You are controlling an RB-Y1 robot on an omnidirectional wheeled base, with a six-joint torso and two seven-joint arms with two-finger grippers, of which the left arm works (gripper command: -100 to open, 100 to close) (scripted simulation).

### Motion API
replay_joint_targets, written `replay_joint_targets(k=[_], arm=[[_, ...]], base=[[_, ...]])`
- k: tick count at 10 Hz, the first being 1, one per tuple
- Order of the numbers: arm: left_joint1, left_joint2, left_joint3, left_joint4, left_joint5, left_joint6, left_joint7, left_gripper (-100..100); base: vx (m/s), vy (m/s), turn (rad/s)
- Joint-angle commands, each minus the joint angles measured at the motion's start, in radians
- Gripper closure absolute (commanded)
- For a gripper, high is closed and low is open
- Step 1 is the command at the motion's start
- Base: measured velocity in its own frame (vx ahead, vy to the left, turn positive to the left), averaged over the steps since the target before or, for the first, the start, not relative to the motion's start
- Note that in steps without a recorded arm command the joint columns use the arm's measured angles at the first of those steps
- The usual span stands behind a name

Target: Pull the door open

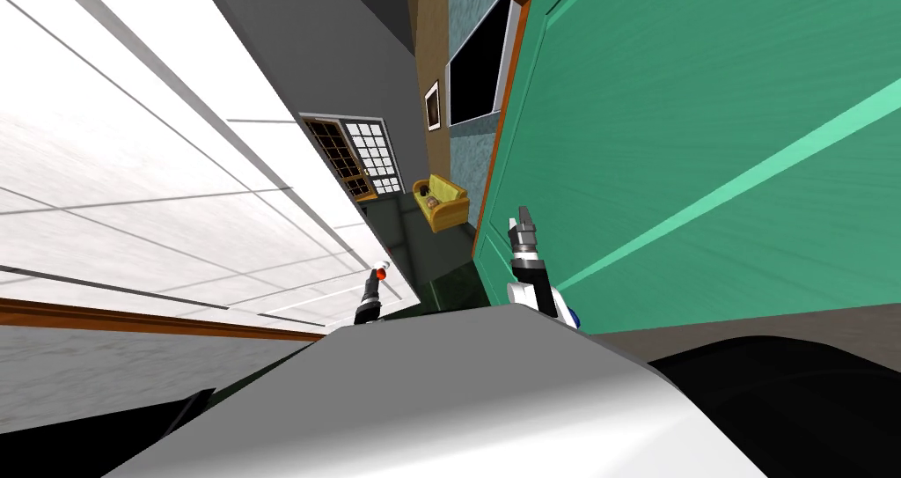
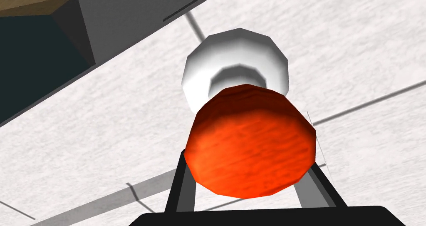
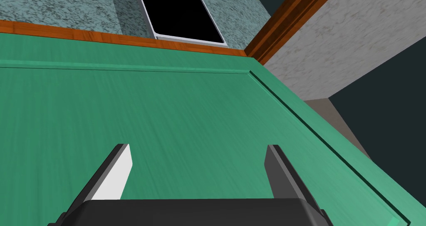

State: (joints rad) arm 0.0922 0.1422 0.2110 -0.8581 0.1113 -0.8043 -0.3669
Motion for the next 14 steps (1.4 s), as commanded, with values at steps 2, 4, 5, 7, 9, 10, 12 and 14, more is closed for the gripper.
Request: replay_joint_targets(k=[2, 4, 5, 7, 9, 10, 12, 14], arm=[[0.0, -0.005, -0.019, -0.009, 0.023, 0.005, 0.069, 100], [-0.002, -0.002, -0.026, -0.006, 0.04, 0.004, 0.114, 100], [-0.005, 0.001, -0.033, -0.003, 0.057, 0.003, 0.139, 100], [-0.007, 0.004, -0.04, 0.0, 0.074, 0.002, 0.191, 100], [-0.009, 0.007, -0.047, 0.003, 0.092, 0.001, 0.238, 100], [-0.012, 0.01, -0.054, 0.006, 0.109, 0.0, 0.263, 100], [-0.014, 0.014, -0.061, 0.009, 0.127, -0.001, 0.314, 100], [-0.017, 0.017, -0.068, 0.011, 0.144, -0.002, 0.36, 100]], base=[[-0.044, 0.012, -0.039], [-0.04, 0.006, -0.032], [-0.065, 0.019, -0.081], [-0.048, 0.017, -0.042], [-0.039, 0.011, -0.043], [-0.064, 0.025, -0.083], [-0.047, 0.014, -0.034], [-0.04, 0.007, -0.048]])
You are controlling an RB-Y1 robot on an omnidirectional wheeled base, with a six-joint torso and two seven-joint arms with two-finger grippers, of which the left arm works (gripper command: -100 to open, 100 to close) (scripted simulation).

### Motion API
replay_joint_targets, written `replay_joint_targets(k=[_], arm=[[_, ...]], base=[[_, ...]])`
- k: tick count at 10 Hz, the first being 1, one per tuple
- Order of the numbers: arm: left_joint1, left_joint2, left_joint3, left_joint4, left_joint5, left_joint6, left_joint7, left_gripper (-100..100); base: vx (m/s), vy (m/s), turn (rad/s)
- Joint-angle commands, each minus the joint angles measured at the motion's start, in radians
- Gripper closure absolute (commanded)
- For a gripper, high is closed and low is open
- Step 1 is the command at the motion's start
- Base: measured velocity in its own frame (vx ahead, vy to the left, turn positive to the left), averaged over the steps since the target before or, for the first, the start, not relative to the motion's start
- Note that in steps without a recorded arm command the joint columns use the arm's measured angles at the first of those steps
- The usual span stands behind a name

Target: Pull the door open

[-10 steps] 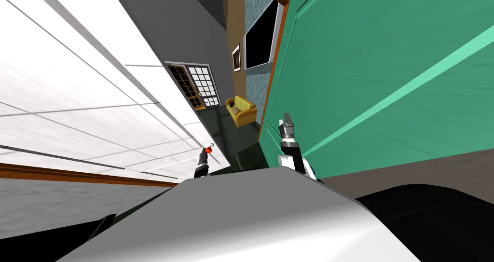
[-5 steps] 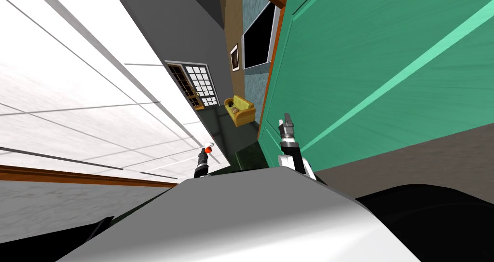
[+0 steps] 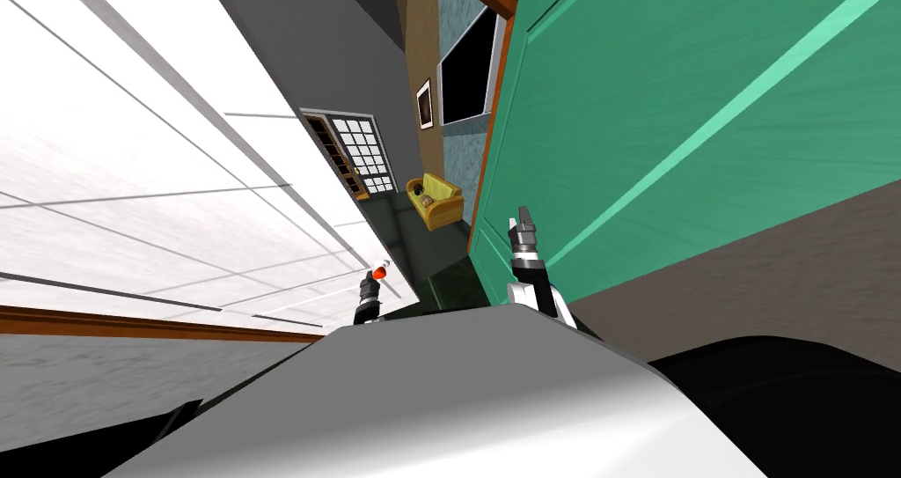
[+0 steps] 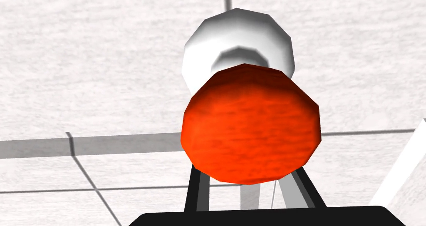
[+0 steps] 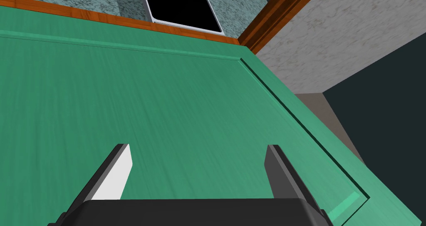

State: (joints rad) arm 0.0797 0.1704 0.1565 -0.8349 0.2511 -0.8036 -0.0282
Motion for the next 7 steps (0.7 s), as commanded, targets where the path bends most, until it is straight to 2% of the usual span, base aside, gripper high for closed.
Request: replay_joint_targets(k=[1, 2, 3, 4, 5, 6, 7], arm=[[-0.007, -0.009, -0.021, -0.009, 0.022, -0.004, 0.05, 100], [-0.007, -0.009, -0.021, -0.009, 0.022, -0.004, 0.066, 100], [-0.009, -0.006, -0.028, -0.006, 0.039, -0.005, 0.098, 100], [-0.009, -0.006, -0.028, -0.006, 0.039, -0.005, 0.107, 100], [-0.012, -0.002, -0.035, -0.003, 0.057, -0.006, 0.144, 100], [-0.012, -0.002, -0.035, -0.003, 0.057, -0.006, 0.149, 100], [-0.014, 0.001, -0.042, 0.0, 0.074, -0.007, 0.187, 100]], base=[[-0.06, 0.016, -0.089], [-0.04, 0.014, -0.032], [-0.036, 0.013, -0.047], [-0.029, 0.01, -0.025], [-0.036, 0.011, -0.067], [-0.033, 0.014, -0.027], [-0.036, 0.013, -0.061]])
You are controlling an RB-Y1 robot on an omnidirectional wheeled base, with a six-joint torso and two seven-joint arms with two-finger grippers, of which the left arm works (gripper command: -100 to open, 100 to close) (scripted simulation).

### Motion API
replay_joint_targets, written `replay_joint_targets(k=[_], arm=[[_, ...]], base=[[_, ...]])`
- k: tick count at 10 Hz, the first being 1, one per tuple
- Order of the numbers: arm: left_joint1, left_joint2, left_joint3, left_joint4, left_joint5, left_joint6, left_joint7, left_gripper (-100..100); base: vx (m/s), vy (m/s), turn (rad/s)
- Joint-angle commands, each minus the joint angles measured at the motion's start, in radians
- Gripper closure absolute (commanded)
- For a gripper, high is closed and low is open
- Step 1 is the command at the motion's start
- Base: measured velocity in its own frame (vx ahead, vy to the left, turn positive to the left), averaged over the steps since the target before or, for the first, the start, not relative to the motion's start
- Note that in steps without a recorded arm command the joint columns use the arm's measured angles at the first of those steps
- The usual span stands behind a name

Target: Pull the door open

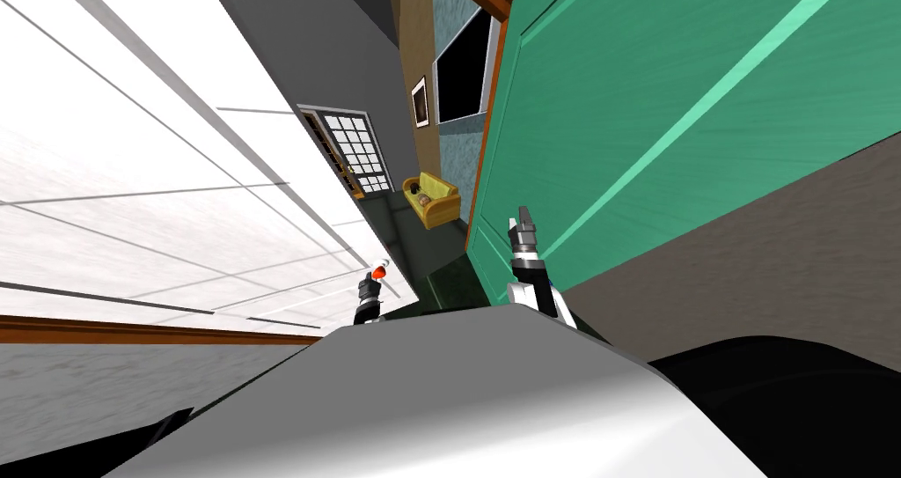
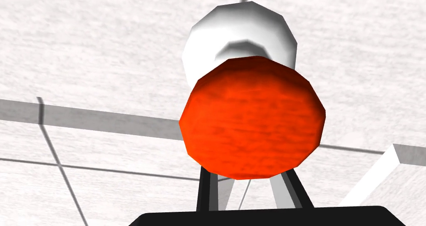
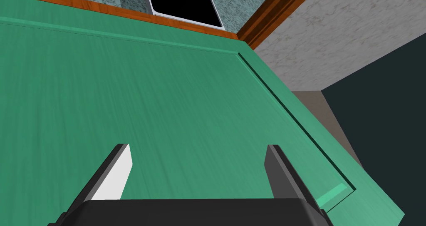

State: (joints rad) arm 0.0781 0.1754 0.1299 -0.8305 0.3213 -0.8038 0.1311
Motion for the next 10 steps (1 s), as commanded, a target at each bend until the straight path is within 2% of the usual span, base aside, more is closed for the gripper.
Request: replay_joint_targets(k=[1, 2, 3, 5, 6, 7, 10], arm=[[-0.012, -0.004, -0.016, -0.005, 0.004, -0.007, 0.031, 100], [-0.015, -0.001, -0.023, -0.002, 0.022, -0.008, 0.069, 100], [-0.015, -0.001, -0.023, -0.002, 0.022, -0.008, 0.073, 100], [-0.02, 0.005, -0.037, 0.004, 0.055, -0.01, 0.14, 100], [-0.02, 0.005, -0.037, 0.004, 0.055, -0.01, 0.155, 100], [-0.022, 0.007, -0.044, 0.007, 0.072, -0.011, 0.19, 100], [-0.022, 0.007, -0.044, 0.007, 0.072, -0.011, 0.197, 100]], base=[[-0.031, 0.008, -0.034], [-0.033, 0.009, -0.041], [-0.025, 0.003, -0.033], [-0.04, 0.009, -0.09], [-0.027, 0.019, -0.024], [-0.033, 0.014, -0.042], [-0.016, 0.001, -0.014]])
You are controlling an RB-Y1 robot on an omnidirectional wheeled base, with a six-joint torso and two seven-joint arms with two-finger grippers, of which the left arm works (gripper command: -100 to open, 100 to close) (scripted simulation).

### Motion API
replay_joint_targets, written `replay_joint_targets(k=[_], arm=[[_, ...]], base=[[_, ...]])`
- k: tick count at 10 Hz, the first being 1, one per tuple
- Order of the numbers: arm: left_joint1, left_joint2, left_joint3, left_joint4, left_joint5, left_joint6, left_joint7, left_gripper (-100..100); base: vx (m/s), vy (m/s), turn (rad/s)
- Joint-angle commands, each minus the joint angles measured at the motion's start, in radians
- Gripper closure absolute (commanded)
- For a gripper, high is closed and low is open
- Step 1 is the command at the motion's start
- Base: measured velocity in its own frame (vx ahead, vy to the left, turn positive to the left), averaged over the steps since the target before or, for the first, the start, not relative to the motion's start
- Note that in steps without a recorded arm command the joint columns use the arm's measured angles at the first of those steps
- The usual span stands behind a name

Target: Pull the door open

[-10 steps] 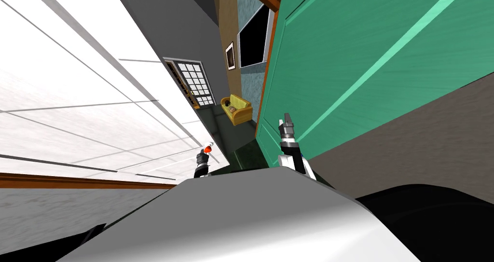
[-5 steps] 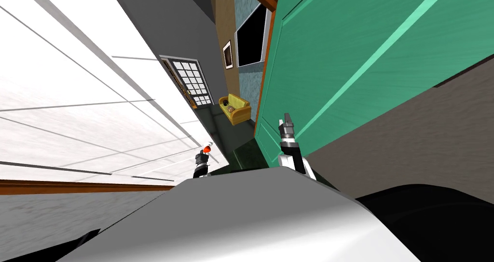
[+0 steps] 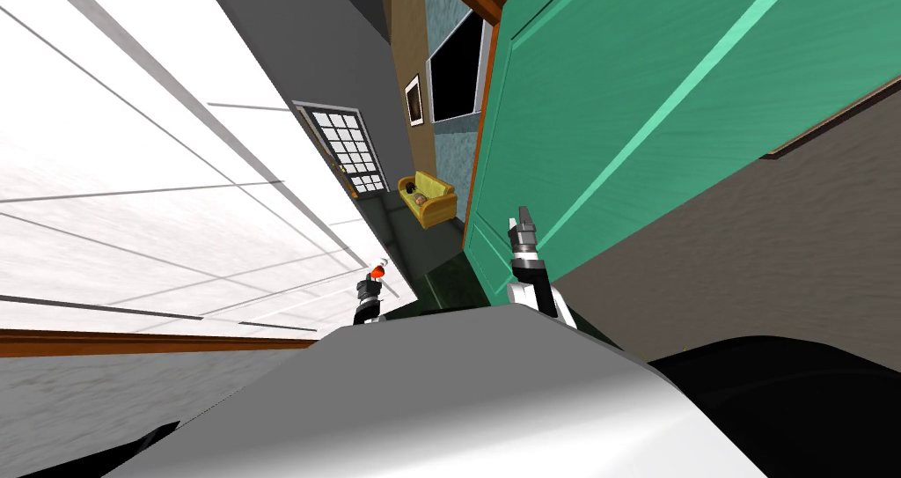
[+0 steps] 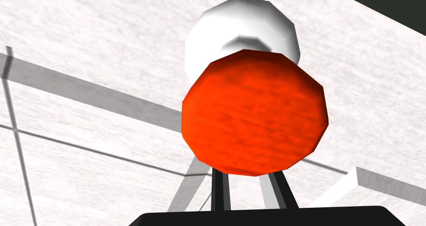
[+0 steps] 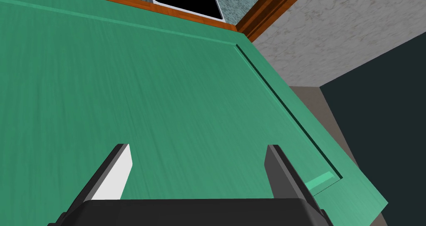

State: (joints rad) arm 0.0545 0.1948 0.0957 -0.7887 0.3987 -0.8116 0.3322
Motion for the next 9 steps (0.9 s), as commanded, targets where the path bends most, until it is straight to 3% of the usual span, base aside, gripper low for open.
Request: replay_joint_targets(k=[1, 3, 4, 6, 7, 9], arm=[[0.002, -0.012, -0.01, -0.035, -0.005, -0.003, -0.004, 100], [-0.003, -0.006, -0.024, -0.03, 0.029, -0.005, 0.065, 100], [-0.003, -0.006, -0.024, -0.03, 0.029, -0.005, 0.078, 100], [-0.007, -0.001, -0.037, -0.024, 0.061, -0.007, 0.149, 100], [-0.007, -0.001, -0.037, -0.024, 0.061, -0.007, 0.16, 100], [-0.012, 0.005, -0.05, -0.019, 0.093, -0.009, 0.23, 100]], base=[[0.007, -0.002, 0.011], [-0.031, 0.012, -0.079], [-0.04, 0.014, -0.064], [-0.036, 0.011, -0.062], [-0.032, 0.015, -0.057], [-0.03, 0.015, -0.063]])
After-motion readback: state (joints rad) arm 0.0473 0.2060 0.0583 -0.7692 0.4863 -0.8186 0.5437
